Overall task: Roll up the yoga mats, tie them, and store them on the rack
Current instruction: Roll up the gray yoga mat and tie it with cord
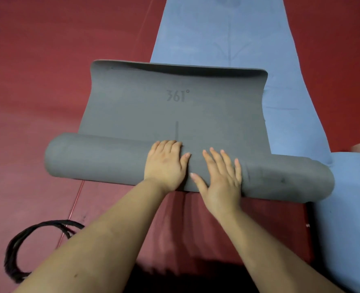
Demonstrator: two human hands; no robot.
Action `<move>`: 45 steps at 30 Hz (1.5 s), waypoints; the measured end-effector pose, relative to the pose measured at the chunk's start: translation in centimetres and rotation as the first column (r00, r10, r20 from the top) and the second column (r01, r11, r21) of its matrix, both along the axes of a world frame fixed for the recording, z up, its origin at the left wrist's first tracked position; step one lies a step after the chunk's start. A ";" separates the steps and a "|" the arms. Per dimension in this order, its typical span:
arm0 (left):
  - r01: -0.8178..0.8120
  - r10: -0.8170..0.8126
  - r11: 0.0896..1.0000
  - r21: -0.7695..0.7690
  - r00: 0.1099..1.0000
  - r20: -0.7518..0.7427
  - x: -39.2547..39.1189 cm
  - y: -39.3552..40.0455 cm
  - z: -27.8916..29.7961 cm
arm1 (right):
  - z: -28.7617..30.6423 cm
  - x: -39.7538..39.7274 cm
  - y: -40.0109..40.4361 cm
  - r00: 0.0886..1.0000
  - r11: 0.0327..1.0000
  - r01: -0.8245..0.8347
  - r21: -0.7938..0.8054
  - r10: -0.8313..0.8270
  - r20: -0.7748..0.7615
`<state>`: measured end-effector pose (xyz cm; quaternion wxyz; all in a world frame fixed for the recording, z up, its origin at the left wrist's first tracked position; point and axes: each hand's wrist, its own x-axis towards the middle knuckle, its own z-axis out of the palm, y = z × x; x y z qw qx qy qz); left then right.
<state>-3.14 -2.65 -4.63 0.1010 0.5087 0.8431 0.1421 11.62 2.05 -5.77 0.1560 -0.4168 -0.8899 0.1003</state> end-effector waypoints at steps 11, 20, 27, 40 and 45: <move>0.109 -0.105 0.994 0.026 0.988 -0.111 -2.4 -0.4 -1.1 | 0.3 -1.6 2.8 0.999 0.999 0.025 -0.020 -0.024 0.029; 0.016 -0.008 0.997 0.072 0.993 -0.115 -4.1 2.6 -1.1 | 2.0 -4.6 10.6 0.982 0.962 -0.004 -0.271 0.055 0.180; 0.057 -0.059 0.998 -0.033 0.995 -0.082 -7.3 7.8 -0.2 | 0.2 -3.9 9.4 0.992 0.996 -0.068 -0.055 0.073 0.104; 0.184 -0.183 0.983 0.002 0.980 -0.076 -8.6 10.8 0.2 | 0.6 -6.1 13.0 0.997 0.997 -0.043 -0.065 0.047 0.061; 0.285 -0.309 0.904 -0.318 0.951 -0.028 -10.4 14.1 2.3 | 1.8 -7.2 16.9 0.951 0.968 -0.110 -0.224 0.168 0.258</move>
